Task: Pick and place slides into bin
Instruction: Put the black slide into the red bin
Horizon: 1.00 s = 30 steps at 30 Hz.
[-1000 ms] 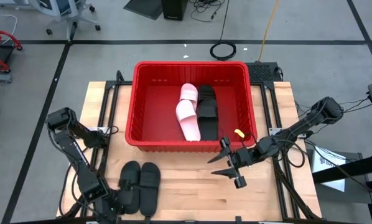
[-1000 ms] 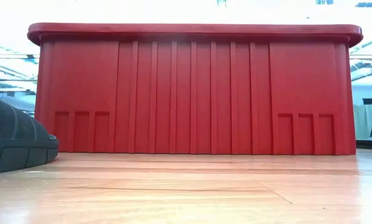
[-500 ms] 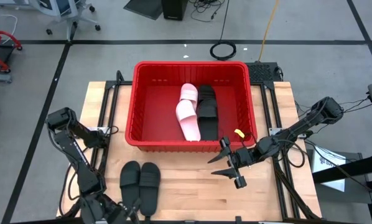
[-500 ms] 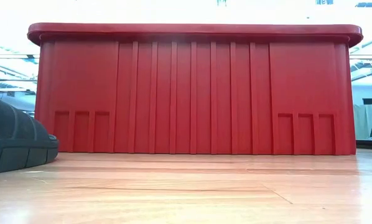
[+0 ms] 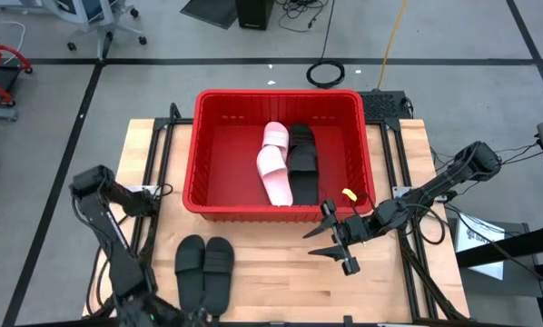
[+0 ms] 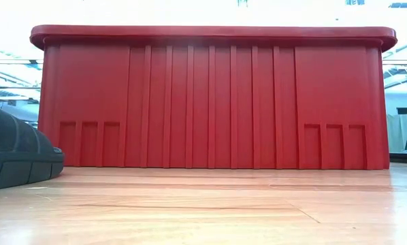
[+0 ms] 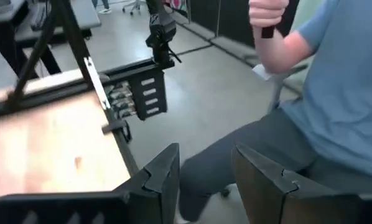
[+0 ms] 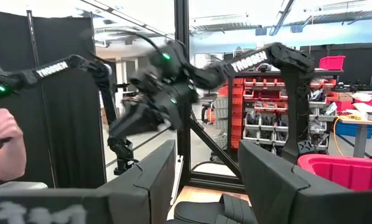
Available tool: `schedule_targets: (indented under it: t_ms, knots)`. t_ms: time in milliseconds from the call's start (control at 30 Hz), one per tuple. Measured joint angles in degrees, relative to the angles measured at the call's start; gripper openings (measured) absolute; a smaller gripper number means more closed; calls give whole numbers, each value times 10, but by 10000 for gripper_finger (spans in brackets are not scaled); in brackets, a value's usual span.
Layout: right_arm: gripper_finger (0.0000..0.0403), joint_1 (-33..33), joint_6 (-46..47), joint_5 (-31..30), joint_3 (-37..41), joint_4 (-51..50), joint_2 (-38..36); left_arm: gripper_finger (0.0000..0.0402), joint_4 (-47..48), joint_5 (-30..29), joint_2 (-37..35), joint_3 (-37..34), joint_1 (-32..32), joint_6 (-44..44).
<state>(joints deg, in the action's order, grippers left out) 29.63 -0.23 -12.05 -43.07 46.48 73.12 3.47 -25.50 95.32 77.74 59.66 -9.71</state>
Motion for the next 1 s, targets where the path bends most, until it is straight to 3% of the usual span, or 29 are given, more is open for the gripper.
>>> schedule_targets:
  t_ms: [200, 333, 433, 767, 1000]
  knots:
    - [164, 0, 2, 0, 0, 0, 0, 143, 239, -29, 106, 232, 6, 20]
    - [164, 1, 24, 0, 0, 0, 0, 143, 454, -119, 164, 332, 13, -113]
    - [164, 1, 25, 1, 0, 0, 0, 143, 606, -137, 203, 380, 14, -255]
    - [164, 1, 24, 1, 0, 0, 0, 143, 872, -36, 279, 400, 14, -529]
    - [164, 1, 24, 1, 0, -1, 0, 143, 865, -8, 295, 360, 18, -531]
